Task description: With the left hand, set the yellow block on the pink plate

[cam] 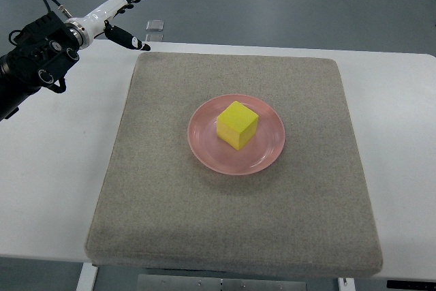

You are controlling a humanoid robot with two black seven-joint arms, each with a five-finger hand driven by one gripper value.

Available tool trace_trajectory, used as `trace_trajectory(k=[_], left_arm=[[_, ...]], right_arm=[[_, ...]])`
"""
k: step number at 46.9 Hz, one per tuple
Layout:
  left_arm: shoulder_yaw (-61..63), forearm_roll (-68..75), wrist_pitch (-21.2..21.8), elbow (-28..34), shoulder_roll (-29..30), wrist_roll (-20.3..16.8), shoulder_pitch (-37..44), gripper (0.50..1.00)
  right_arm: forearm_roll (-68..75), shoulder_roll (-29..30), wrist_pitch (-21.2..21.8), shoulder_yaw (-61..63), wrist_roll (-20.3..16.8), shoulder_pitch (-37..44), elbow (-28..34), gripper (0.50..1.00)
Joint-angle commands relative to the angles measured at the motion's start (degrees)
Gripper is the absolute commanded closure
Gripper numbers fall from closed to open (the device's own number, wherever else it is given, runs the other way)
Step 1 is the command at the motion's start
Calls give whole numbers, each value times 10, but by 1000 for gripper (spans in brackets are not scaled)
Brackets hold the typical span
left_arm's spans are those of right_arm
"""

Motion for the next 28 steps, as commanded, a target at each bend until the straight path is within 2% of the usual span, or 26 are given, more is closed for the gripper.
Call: trace_trajectory(k=[1, 9, 16, 19, 28], left_arm=[[-6, -45, 15, 12, -8, 1, 7, 516], [-10, -173, 23, 24, -14, 20, 9, 516], [-17, -277, 23, 29, -20, 81, 9, 519], [-21, -325, 23, 31, -21, 95, 9, 519], [-50, -438, 23, 34, -27, 100, 11, 523]], right_arm=[[0, 0, 0, 0, 0, 0, 0, 576], [0, 0, 0, 0, 0, 0, 0, 576], [0, 0, 0, 0, 0, 0, 0, 576], [0, 0, 0, 0, 0, 0, 0, 576], [0, 0, 0, 0, 0, 0, 0, 576]])
